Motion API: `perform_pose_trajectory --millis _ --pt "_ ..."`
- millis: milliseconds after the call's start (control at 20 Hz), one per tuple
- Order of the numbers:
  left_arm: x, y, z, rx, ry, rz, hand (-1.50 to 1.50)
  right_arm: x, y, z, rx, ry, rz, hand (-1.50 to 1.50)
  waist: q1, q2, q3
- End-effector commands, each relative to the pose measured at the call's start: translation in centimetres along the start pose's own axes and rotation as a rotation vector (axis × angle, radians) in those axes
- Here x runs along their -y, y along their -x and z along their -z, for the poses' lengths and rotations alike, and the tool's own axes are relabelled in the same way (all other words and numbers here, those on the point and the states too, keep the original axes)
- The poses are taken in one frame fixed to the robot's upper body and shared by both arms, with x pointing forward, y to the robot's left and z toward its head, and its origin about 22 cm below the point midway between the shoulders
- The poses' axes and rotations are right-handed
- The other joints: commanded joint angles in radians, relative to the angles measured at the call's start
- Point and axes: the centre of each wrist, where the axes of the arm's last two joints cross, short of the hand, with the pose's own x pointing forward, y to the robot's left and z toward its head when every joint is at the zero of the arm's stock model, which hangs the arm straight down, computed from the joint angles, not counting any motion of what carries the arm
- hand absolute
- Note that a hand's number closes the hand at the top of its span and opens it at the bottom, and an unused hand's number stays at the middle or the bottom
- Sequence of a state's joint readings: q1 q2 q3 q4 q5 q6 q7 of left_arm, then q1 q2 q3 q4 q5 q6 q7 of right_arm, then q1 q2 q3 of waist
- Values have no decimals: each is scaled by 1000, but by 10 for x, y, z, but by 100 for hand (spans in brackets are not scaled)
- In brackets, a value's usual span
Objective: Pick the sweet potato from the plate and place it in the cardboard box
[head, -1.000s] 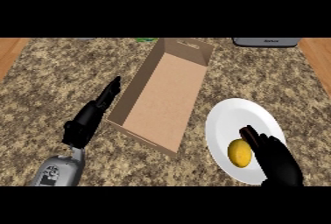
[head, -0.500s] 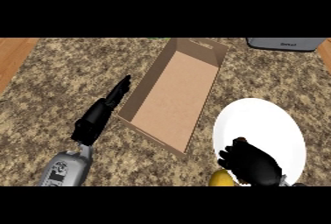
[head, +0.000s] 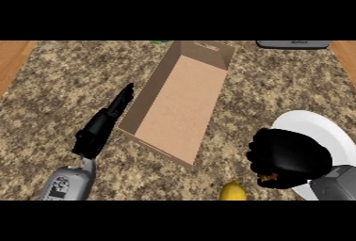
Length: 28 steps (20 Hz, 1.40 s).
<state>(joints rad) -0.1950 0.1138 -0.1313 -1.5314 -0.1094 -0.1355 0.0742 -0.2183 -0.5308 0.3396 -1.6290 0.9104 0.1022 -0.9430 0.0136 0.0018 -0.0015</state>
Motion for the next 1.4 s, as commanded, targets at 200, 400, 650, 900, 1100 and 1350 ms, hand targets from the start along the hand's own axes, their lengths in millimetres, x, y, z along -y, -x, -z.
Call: perform_pose_trajectory --millis 200,400,650,900,1100,1350 --pt "3 0 -13 -22 -13 -8 0 78 0 -33 169 109 163 150 -18 -8 1" --pt "-6 -10 -5 -4 -25 6 0 121 5 -55 153 250 219 150 -22 -7 1" --pt "-6 2 -8 14 -8 10 0 139 6 -57 50 266 312 150 -13 -4 0" --pt "-23 -10 -8 -20 -8 0 0 170 14 -41 -33 304 281 150 -7 -3 1" --pt "-2 -8 0 -6 17 2 0 185 25 -12 -75 317 278 150 -6 -2 1" --pt "1 -14 9 -7 12 5 0 190 37 29 -76 326 345 150 -5 -2 1"
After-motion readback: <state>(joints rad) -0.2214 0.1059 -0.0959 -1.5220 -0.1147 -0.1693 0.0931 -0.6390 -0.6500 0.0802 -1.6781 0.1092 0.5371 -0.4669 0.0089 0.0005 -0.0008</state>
